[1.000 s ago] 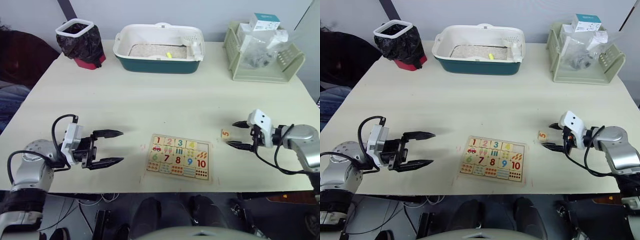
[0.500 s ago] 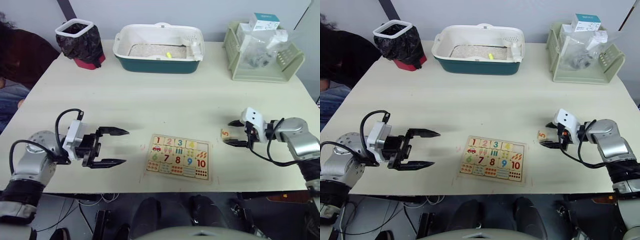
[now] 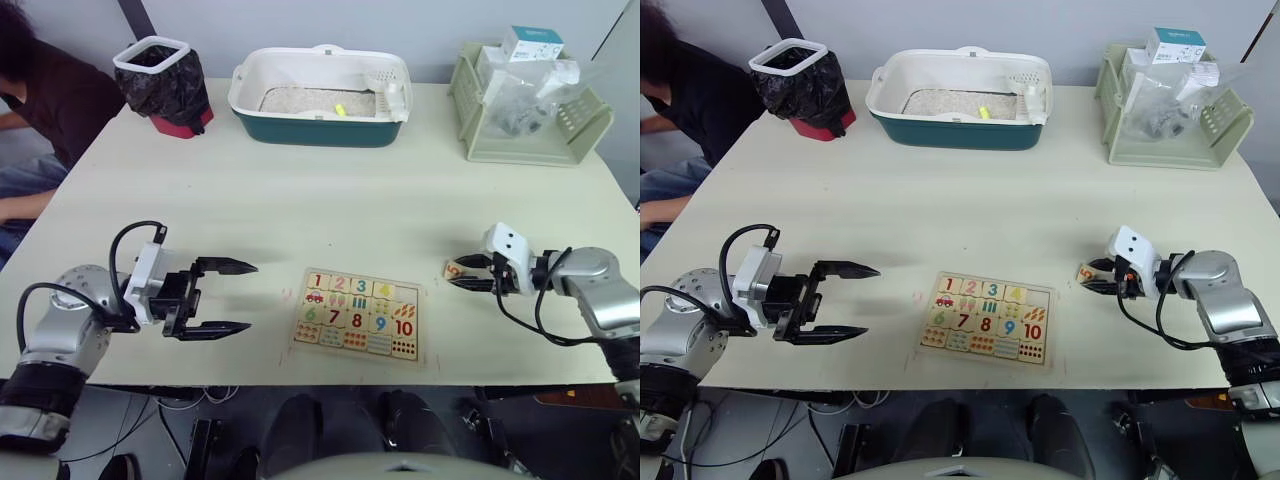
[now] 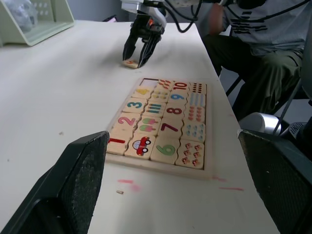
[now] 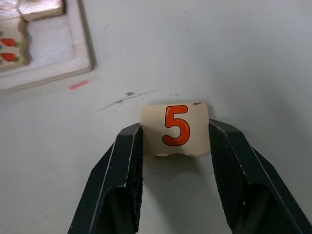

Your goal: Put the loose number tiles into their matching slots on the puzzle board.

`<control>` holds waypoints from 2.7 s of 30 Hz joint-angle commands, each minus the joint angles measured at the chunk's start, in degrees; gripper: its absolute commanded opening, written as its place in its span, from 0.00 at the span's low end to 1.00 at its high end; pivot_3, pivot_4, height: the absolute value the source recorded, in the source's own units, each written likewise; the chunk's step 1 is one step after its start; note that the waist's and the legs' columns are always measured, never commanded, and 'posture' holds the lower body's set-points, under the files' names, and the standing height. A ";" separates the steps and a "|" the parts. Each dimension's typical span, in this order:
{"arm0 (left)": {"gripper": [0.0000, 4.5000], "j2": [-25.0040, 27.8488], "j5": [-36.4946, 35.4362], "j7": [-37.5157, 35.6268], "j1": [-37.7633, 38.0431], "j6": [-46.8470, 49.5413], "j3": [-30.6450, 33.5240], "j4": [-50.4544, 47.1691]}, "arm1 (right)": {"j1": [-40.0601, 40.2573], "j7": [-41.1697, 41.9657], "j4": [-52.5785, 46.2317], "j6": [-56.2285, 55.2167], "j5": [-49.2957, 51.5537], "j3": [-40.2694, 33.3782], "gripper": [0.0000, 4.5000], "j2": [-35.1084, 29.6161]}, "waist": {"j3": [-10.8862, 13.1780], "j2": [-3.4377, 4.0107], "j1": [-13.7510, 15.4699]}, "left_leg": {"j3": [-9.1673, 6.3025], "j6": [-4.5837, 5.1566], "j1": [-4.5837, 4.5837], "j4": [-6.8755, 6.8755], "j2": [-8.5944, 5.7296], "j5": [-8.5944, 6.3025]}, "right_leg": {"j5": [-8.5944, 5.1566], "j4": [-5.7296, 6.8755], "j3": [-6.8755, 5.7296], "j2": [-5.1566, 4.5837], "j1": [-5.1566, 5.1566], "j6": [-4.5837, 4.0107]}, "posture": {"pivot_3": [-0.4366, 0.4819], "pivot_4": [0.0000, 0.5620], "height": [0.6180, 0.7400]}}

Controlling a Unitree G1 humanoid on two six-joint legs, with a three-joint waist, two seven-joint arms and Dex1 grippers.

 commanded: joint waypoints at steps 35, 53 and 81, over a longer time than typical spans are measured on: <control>1.00 1.74 -0.04 -1.73 -5.44 -3.58 -3.80 2.54 | 19.33 -59.51 -61.28 69.23 -0.47 -11.11 0.31 37.43 | -0.06 -0.12 -0.51 | 0.00 0.00 -0.13 0.00 0.02 0.00 | -0.02 -0.06 -0.01 -0.02 -0.15 0.01 | 0.48 0.27 1.00; 1.00 2.29 -0.40 -1.73 -2.45 -2.92 -2.24 1.43 | 19.71 -44.92 -62.57 57.04 11.29 -21.92 0.99 27.22 | -0.05 -0.13 -1.23 | -0.04 0.00 -0.16 -0.02 0.03 0.00 | -0.05 -0.08 -0.04 -0.03 -0.15 0.06 | 0.48 0.27 1.00; 1.00 -1.25 2.44 -1.73 -1.89 0.07 1.02 -0.08 | 10.92 16.59 -5.23 -13.06 10.34 -10.25 0.99 -4.65 | 0.06 -0.14 -1.49 | 0.01 0.00 0.04 0.01 0.02 0.00 | -0.02 -0.04 0.00 0.00 0.03 0.02 | 0.48 0.27 1.00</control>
